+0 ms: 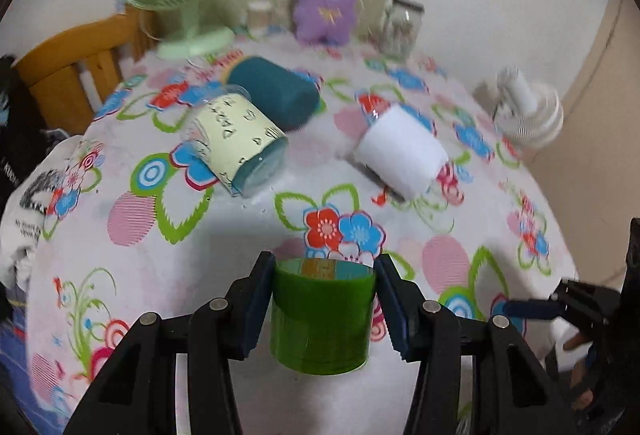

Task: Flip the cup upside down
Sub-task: 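Lower the green cup mouth-down onto the tablecloth with the left gripper, then open the left gripper and pull it back from the cup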

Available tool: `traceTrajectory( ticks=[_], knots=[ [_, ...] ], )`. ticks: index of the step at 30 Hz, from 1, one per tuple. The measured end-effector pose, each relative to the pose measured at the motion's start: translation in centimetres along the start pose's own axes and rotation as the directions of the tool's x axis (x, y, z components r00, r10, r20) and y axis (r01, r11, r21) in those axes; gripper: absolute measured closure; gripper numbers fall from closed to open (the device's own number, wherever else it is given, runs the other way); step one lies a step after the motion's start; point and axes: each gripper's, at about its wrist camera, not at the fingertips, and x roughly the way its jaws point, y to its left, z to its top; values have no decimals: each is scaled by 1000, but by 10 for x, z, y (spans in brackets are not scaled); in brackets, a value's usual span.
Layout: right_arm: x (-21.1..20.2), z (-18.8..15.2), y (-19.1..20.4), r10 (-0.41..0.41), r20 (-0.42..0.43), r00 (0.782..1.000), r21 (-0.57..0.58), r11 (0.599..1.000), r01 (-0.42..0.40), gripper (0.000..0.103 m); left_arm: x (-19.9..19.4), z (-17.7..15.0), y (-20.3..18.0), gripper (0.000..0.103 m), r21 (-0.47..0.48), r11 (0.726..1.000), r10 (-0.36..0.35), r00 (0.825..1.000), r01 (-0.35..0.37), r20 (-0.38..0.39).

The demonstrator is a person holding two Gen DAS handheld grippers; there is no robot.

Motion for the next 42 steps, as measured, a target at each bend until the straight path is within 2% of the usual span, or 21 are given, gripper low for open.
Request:
traceTrajectory(
  ticks=[2, 5, 8, 21, 23, 25, 29, 30, 31, 36, 39, 42],
  knots=[
    [0, 0, 2, 2, 2, 1000, -3, 1000, -2, 29, -1, -13, 0, 51, -38, 999, -3, 998, 5, 63],
    [0, 0, 2, 2, 2, 1000, 2, 1000, -2, 29, 2, -30, 3, 50, -76, 997, 2, 997, 4, 77],
    [0, 0, 2, -3, -4, 1000, -2, 1000, 3, 29, -5, -41, -4, 50, -72, 997, 24, 992, -15, 123],
    [9, 1, 14, 15, -9, 1000, -28, 999, -15, 29, -17, -59, -8, 50, -45, 999, 34, 993, -29, 115],
    [9, 3, 15, 13, -6, 1000, -28, 1000, -14, 29, -18, -59, -7, 44, -47, 999, 23, 994, -17, 108],
    [7, 4, 16, 10, 1, 1000, -30, 1000, -10, 29, -22, -60, -6, 29, -54, 998, 27, 993, -20, 116],
    [5, 6, 18, -8, 13, 1000, -30, 1000, 8, 28, -34, -60, -1, 20, -70, 997, 30, 989, -20, 143],
    [4, 7, 19, -15, 16, 1000, -29, 999, 15, 27, -38, -60, 1, 17, -76, 997, 36, 989, -25, 144],
    [4, 7, 20, -29, 21, 999, -27, 999, 30, 22, -40, -58, 1, 14, -78, 997, 41, 988, -29, 147],
    [-6, 13, 32, -109, 83, 991, -34, 993, 112, 14, -58, -55, 3, 6, -57, 996, 84, 976, -74, 201],
    [-14, 18, 43, -153, 139, 978, -37, 987, 159, 8, -71, -55, 3, 1, -43, 994, 109, 963, -102, 247],
    [-21, 20, 55, -199, 202, 959, -29, 977, 209, 4, -85, -56, 3, 0, -39, 991, 134, 947, -128, 293]
  ],
)
